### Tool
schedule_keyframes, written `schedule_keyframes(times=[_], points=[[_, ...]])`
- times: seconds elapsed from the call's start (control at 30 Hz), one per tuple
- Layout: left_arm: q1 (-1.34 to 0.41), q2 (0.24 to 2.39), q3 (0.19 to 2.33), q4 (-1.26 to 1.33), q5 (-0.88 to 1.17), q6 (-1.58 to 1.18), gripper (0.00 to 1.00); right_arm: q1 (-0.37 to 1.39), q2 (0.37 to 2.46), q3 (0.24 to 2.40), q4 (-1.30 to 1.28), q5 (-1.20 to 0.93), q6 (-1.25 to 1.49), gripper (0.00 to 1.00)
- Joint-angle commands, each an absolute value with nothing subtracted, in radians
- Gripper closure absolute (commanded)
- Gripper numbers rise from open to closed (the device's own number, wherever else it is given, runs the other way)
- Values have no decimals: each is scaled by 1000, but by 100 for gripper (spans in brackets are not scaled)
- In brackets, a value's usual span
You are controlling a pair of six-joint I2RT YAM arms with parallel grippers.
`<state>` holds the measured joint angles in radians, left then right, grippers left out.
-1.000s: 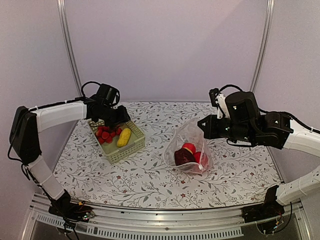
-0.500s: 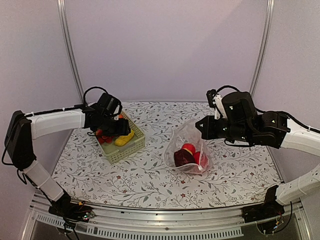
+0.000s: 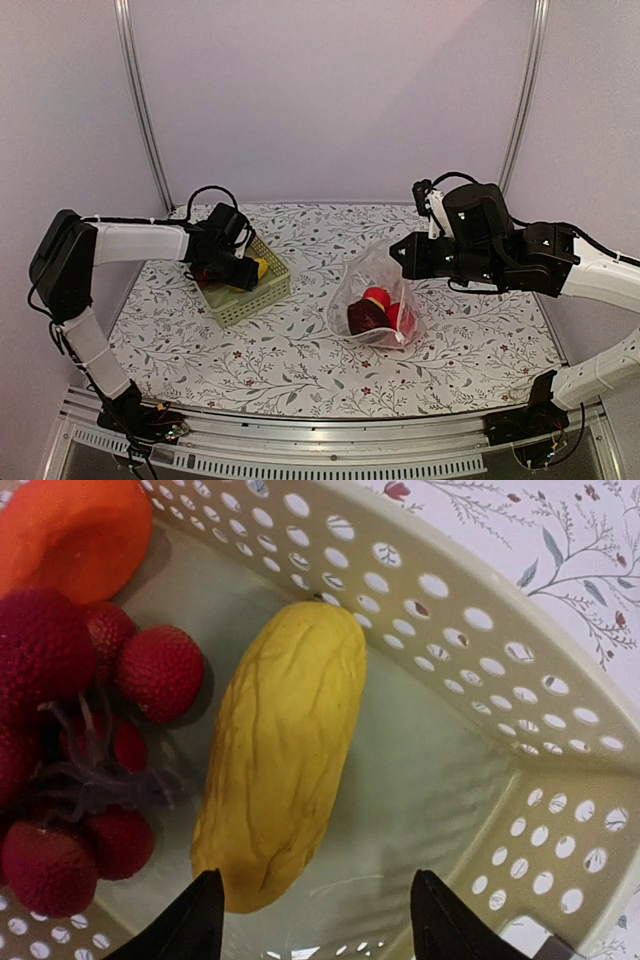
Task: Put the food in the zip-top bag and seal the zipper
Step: Pick up the fake fruit from the bin.
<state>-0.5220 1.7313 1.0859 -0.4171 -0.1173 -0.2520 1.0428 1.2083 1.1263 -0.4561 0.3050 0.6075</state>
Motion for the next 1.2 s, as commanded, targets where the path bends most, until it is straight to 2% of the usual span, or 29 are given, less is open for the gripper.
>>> schedule_keyframes(times=[0.0, 0.57, 0.83, 1.0, 1.17], points=[[-495, 1752, 1112, -363, -131, -188, 36, 1050, 1200, 1150, -460, 322, 616, 100], [-482, 1880, 1149, -336, -176, -183, 37, 1051, 1218, 1162, -461, 316, 612, 100], [-483, 1882, 1129, -317, -192, -213, 53, 1050, 1208, 1157, -462, 319, 612, 100], [-494, 1818, 1108, -321, -172, -242, 54, 1050, 1203, 1157, -468, 319, 612, 100], [-497, 1642, 1048, -305, -57, -290, 55, 1050, 1201, 1161, -468, 322, 610, 100]])
